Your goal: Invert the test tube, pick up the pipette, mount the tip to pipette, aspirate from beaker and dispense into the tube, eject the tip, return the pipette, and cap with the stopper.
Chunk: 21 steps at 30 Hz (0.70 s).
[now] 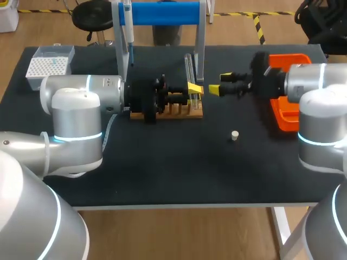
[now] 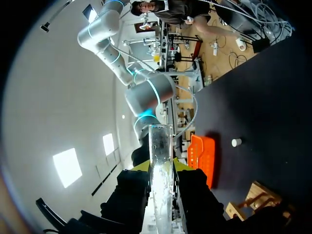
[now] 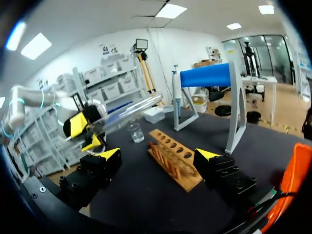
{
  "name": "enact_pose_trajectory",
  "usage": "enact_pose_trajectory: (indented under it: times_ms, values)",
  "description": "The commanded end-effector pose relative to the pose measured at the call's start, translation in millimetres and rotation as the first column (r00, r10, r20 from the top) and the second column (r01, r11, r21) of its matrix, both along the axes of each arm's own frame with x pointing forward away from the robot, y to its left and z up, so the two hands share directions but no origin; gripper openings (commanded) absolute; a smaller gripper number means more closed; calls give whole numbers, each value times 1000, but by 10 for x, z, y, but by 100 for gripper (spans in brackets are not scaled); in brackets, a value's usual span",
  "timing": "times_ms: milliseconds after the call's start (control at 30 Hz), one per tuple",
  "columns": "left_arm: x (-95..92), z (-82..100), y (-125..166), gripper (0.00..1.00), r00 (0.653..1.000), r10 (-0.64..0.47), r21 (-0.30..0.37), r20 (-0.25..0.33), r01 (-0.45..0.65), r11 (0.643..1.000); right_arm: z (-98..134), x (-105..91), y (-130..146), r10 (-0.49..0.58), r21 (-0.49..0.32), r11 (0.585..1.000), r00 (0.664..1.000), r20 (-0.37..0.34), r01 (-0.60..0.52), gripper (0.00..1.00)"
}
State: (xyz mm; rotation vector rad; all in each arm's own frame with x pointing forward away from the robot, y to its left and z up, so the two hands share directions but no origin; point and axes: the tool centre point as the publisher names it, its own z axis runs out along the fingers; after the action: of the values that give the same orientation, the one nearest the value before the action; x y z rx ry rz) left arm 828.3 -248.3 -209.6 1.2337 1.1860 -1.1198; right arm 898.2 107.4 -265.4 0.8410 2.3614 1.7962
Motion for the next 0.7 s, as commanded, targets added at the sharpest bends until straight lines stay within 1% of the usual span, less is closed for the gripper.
enact_pose_trajectory:
  times_ms: [33,133,200,267,433,600,700]
  values:
    - [-8,-1,-9,0,1000,5,-1,3,-5,1000,-43,96,-15,149,-142,979,989,24,-144,100]
    - [-8,-1,-9,0,1000,5,-1,3,-5,1000,-88,122,3,159,-162,976,986,53,-148,100]
    - [-8,-1,-9,0,1000,5,-1,3,-5,1000,-115,143,29,144,-161,978,987,72,-131,100]
    - [-8,-1,-9,0,1000,5,-1,3,-5,1000,-155,160,65,131,-171,979,984,121,-109,100]
    - [-8,-1,-9,0,1000,5,-1,3,-5,1000,-218,217,168,74,-166,985,976,205,-40,100]
    - [-8,-1,-9,0,1000,5,-1,3,-5,1000,-270,232,257,70,-133,990,968,240,-39,100]
    - [-8,-1,-9,0,1000,5,-1,3,-5,1000,-329,219,292,80,-134,990,965,249,-47,100]
